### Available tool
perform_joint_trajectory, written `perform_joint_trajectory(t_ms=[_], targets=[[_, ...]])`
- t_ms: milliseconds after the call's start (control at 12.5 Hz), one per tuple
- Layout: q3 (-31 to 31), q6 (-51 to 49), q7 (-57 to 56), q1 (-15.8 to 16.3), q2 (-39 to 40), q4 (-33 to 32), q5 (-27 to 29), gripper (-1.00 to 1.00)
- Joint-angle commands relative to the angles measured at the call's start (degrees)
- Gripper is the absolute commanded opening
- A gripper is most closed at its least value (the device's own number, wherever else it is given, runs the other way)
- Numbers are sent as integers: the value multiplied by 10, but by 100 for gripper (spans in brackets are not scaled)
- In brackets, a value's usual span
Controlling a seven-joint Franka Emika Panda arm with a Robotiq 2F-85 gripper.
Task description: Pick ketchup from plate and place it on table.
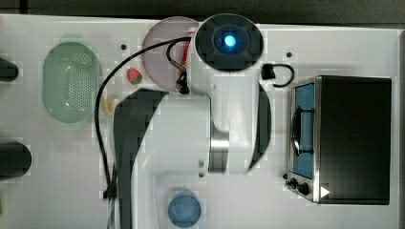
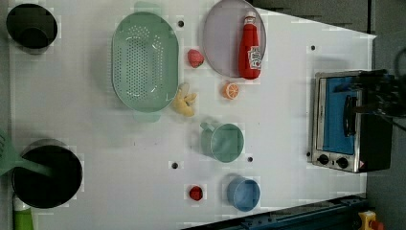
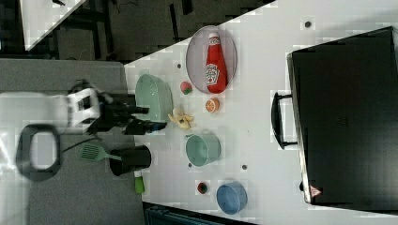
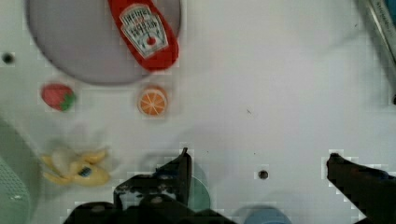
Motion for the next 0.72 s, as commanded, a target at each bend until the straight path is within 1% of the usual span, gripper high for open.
perform_joint_trajectory(t_ms=[80, 400, 720], targets=[[16, 33, -54, 3, 31, 1, 3, 100], [26, 95, -67, 13, 105, 17, 3, 100], [26, 174, -147, 18, 171, 25, -8, 100]])
